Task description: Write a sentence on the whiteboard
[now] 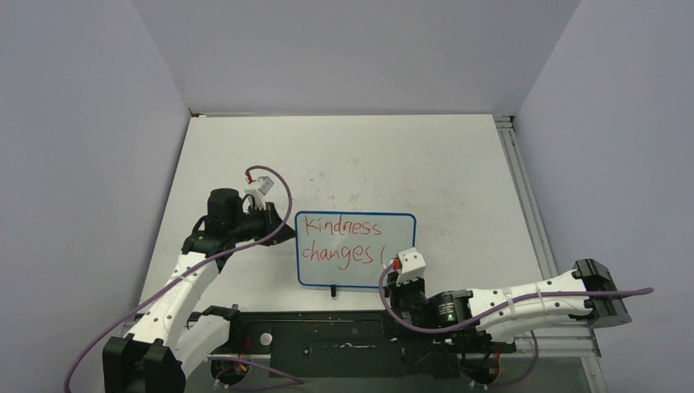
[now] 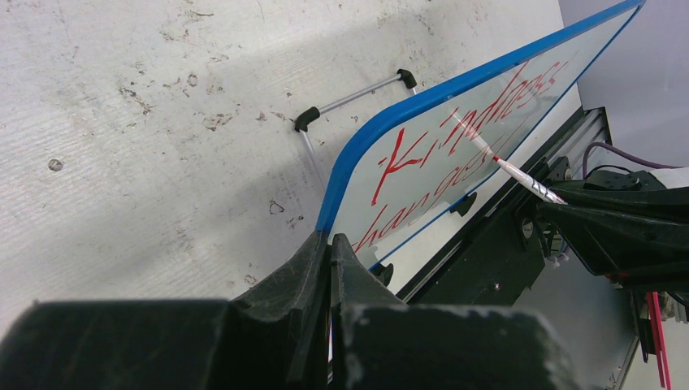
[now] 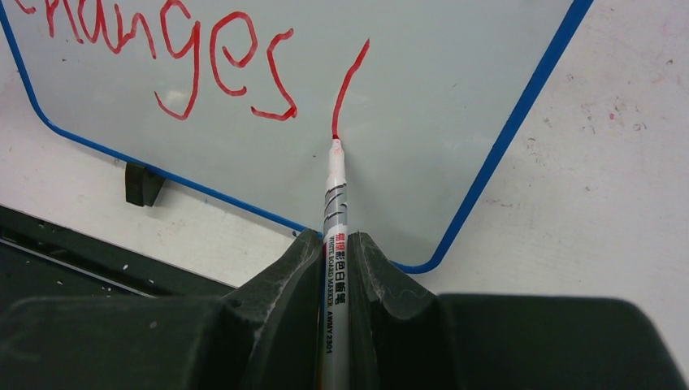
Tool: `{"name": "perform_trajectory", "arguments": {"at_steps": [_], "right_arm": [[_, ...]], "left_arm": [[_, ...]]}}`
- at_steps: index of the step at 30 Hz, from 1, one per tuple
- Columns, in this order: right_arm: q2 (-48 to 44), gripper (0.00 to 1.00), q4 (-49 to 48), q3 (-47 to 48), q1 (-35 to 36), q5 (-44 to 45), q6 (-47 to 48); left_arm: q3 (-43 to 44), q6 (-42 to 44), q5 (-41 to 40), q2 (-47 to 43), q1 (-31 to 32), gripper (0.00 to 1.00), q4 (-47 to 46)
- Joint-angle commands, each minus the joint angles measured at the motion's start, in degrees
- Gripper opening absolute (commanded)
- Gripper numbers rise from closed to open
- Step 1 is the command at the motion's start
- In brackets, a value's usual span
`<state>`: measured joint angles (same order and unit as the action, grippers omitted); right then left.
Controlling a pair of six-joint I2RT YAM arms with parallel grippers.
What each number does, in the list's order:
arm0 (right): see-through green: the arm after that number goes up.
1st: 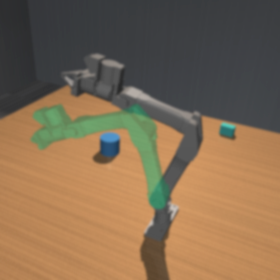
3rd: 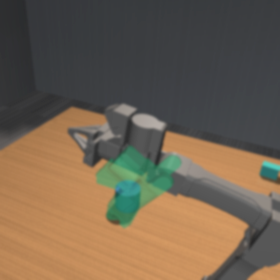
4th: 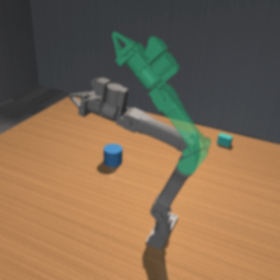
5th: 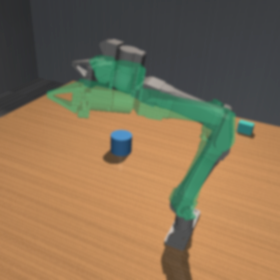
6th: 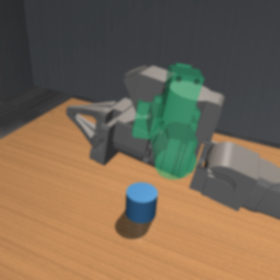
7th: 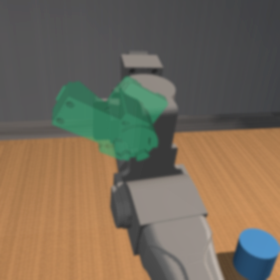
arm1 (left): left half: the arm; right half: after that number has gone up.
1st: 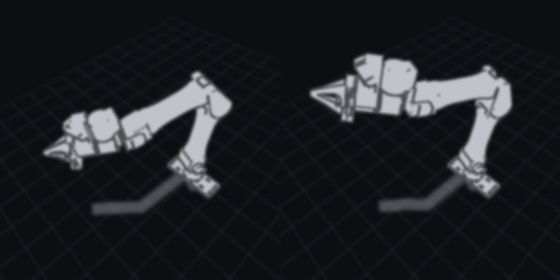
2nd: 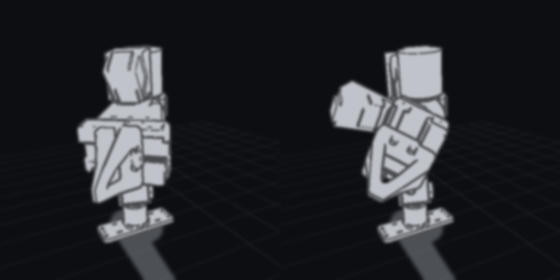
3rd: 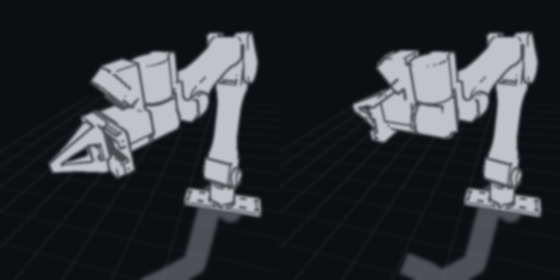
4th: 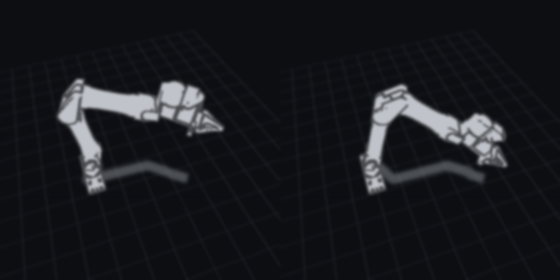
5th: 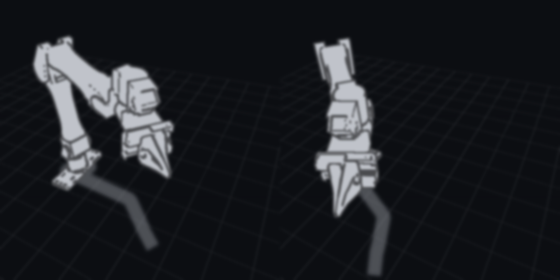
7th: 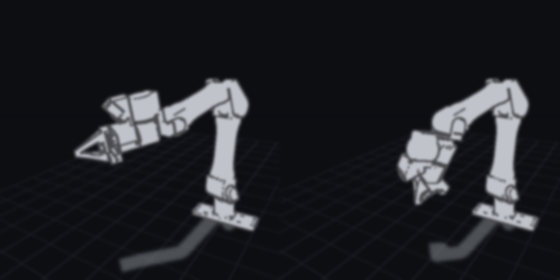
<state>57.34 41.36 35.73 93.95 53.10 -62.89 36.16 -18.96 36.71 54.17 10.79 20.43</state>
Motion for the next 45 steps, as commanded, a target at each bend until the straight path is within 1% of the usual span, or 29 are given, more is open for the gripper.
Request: {"name": "perform_trajectory", "arguments": {"at_steps": [1,6,16,22,28,45], "right_arm": [[0.64,0.05,4.11,0.93,1.15,1.85,-4.37],[0.68,0.05,7.88,3.06,2.73,4.88,-6.42],[0.60,0.05,7.02,5.94,3.58,8.93,-3.03],[0.02,0.05,7.17,4.97,2.96,8.78,-3.73],[-0.50,0.05,4.30,3.46,1.54,7.50,-1.64],[-0.05,0.05,3.87,2.06,-0.78,5.16,-1.80]], "left_arm": [[2.16,0.15,1.01,-0.73,0.13,0.00,-1.53],[2.16,0.15,1.04,-0.89,0.20,0.00,-1.53],[2.16,0.15,0.91,-0.74,0.20,0.00,-1.57],[2.25,0.15,1.00,-0.52,0.18,0.00,-1.62],[2.16,0.15,0.95,-0.38,0.14,0.00,-1.62],[2.17,0.15,1.11,-0.45,0.20,0.00,-1.63]]}}
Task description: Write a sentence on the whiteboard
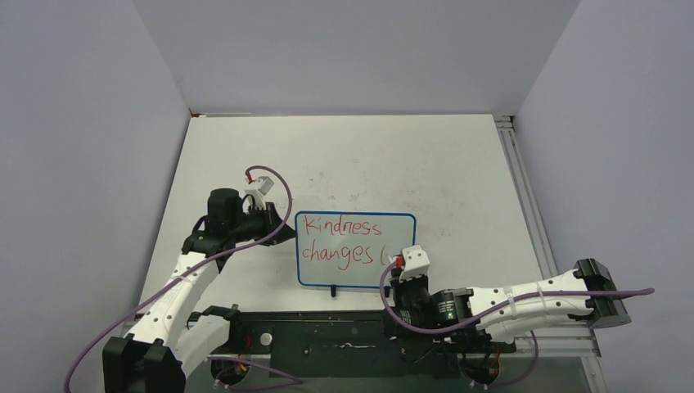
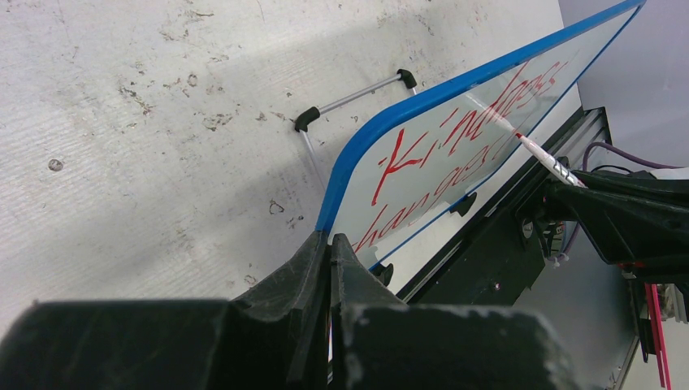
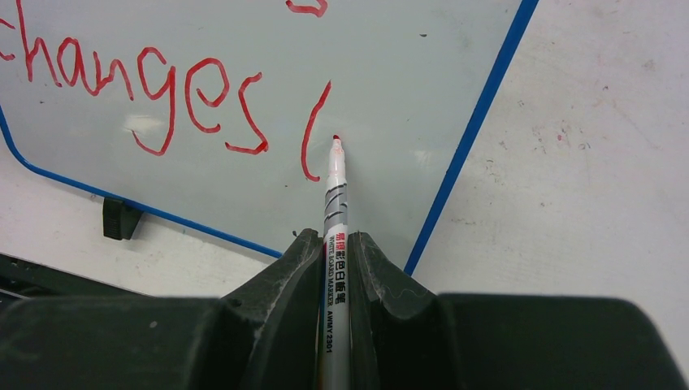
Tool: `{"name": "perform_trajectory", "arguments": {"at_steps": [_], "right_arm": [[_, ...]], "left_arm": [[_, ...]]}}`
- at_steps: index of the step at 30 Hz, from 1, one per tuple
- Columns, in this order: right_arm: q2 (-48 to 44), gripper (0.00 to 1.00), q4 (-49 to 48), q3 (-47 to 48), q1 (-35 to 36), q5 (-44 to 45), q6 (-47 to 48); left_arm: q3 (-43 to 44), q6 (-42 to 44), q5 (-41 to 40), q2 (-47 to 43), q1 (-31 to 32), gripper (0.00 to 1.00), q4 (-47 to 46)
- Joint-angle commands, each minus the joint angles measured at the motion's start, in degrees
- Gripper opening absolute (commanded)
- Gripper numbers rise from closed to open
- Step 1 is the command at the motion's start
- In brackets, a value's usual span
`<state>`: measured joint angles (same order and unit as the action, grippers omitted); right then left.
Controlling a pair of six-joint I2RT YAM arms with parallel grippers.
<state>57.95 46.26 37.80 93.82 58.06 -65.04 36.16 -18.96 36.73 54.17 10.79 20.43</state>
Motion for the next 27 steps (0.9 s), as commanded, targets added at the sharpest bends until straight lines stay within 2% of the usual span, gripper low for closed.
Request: {"name": "perform_trajectory", "arguments": {"at_steps": [1,16,27], "right_arm": [[-0.40,0.05,-1.00,-0.01,-0.66,0.02,0.23],[0.65,0.05,0.39,-0.15,0.14,-2.78,-2.94],[0.75,0.05,2.56,3.08,3.37,0.89,-4.04]], "left_arm": [[2.16,0.15,1.05,-0.47,0.20,0.00,-1.62],[2.16,0.06,1.24,-0.81,0.29,0.00,-1.70],[2.16,0.06,1.36,-0.65,0.28,0.00,-1.79]]}}
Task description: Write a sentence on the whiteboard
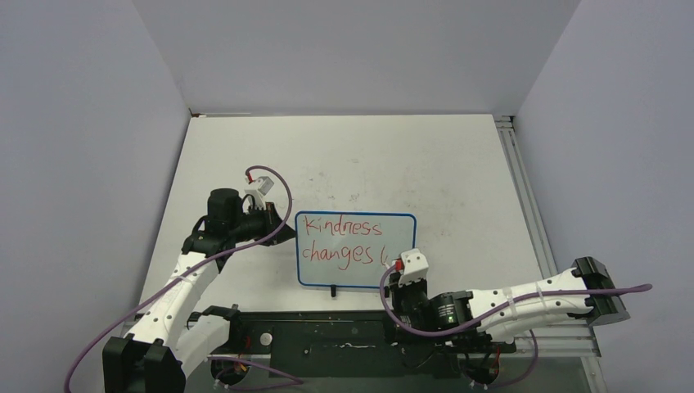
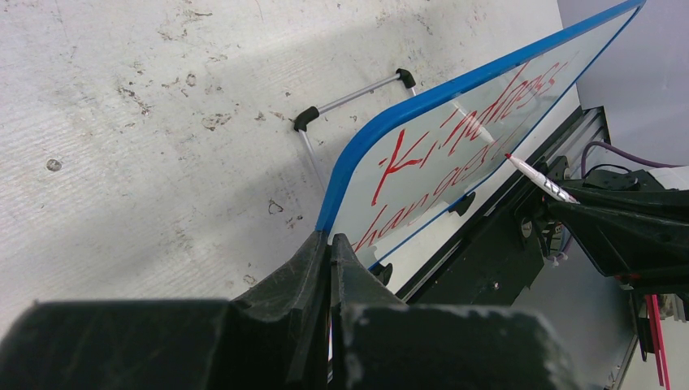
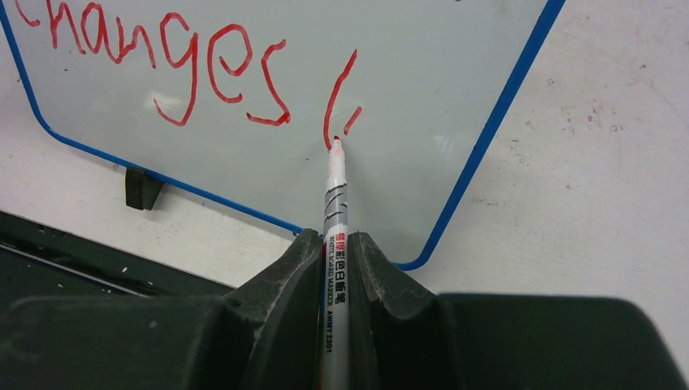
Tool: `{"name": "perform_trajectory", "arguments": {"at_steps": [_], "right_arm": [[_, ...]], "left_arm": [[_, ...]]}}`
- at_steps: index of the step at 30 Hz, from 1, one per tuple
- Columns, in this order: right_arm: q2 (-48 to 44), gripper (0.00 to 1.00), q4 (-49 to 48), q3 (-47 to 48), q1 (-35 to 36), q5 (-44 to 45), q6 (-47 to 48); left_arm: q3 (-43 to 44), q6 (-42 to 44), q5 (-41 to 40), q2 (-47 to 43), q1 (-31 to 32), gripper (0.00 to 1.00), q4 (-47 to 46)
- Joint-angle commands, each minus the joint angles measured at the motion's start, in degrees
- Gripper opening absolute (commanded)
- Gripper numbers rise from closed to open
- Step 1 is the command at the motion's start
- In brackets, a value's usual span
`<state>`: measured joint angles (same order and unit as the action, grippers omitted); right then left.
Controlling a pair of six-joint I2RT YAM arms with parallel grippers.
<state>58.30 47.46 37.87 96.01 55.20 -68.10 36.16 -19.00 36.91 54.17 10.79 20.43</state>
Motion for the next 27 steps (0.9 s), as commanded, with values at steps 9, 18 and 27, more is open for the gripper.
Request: {"name": "perform_trajectory", "arguments": {"at_steps": [9,18,27], "right_arm": [[0.13,0.05,2.61,4.58,0.96,7.96,-0.81],[-0.83,0.05,-0.53,3.03,-1.35,6.73,2.38],[-1.30,0.05,-3.88,1.64,-4.26,4.81,6.05]], "left_arm": [[2.16,0.11,1.06,-0.48,0.24,0.00,-1.84],[2.16,0.11,0.99,-0.38,0.25,0.00,-1.79],[2.15,0.11,0.89,-0.30,0.26,0.00,-1.79]]}}
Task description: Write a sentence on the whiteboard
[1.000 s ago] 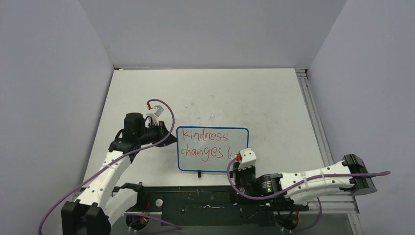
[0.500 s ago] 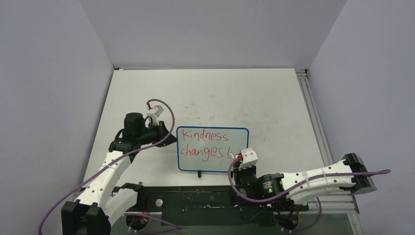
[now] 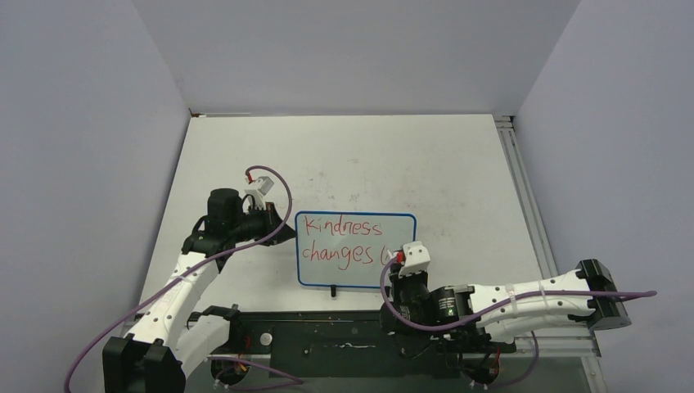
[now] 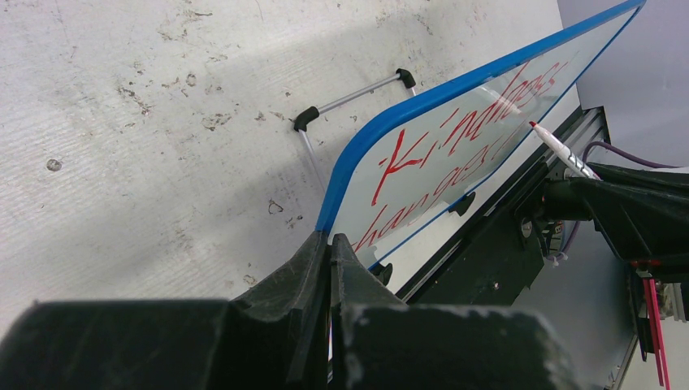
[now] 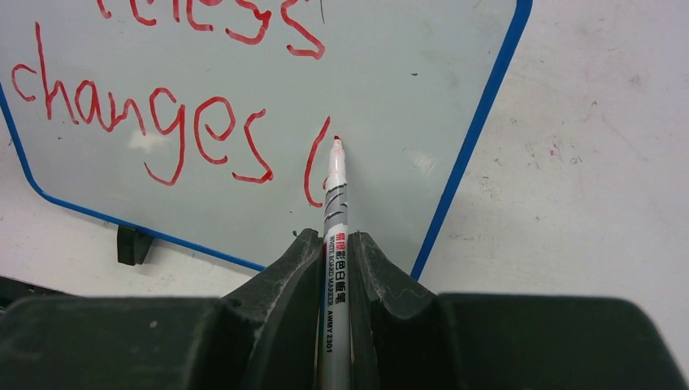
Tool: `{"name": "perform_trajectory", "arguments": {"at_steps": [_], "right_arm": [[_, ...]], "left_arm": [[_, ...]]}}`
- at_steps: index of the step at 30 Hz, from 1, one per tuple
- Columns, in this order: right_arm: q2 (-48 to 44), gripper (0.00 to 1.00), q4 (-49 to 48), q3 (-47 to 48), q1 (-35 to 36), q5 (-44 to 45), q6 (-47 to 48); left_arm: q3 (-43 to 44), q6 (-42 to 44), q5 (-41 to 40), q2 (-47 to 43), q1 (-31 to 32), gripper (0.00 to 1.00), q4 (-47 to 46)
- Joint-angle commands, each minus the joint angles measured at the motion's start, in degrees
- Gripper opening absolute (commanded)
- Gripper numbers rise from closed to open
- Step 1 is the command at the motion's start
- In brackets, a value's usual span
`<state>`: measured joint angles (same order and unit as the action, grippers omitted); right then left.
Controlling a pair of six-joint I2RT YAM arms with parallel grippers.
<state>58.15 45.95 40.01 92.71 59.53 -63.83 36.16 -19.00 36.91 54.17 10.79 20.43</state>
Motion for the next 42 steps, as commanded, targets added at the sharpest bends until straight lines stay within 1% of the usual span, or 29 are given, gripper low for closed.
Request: {"name": "perform_trajectory", "arguments": {"at_steps": [1,15,21,23,29,32,42], "right_arm": [[-1.18,0.05,-2.44,-0.61,-1.15,0.31,1.89],[-1.65,0.05,-2.55,-1.45,-2.44,-0.83,1.72],[-3.11,0.05,-3.58,-0.14,0.14,0.30,4.95],[-2.80,0.05,-1.95,0.63,1.14,1.02,3.78],[-0.39,0.05,6.72,2.35,3.03,2.16,-5.00],[-0.60,0.05,8.81,2.23,3.69,2.26,-7.49],[-1.55,0.05,6.23,0.85,3.46,2.53,-5.98]], "left_arm": [[2.16,0.11,0.89,-0.30,0.26,0.00,-1.79],[2.16,0.11,0.94,-0.21,0.21,0.00,-1.79],[2.18,0.11,0.81,-0.38,0.21,0.00,-1.79],[2.24,0.11,0.80,-0.39,0.24,0.00,-1.75],[2.25,0.11,0.82,-0.38,0.23,0.00,-1.79],[2.22,0.11,0.90,-0.32,0.23,0.00,-1.79],[2.16,0.11,0.80,-0.30,0.22,0.00,-1.79]]}}
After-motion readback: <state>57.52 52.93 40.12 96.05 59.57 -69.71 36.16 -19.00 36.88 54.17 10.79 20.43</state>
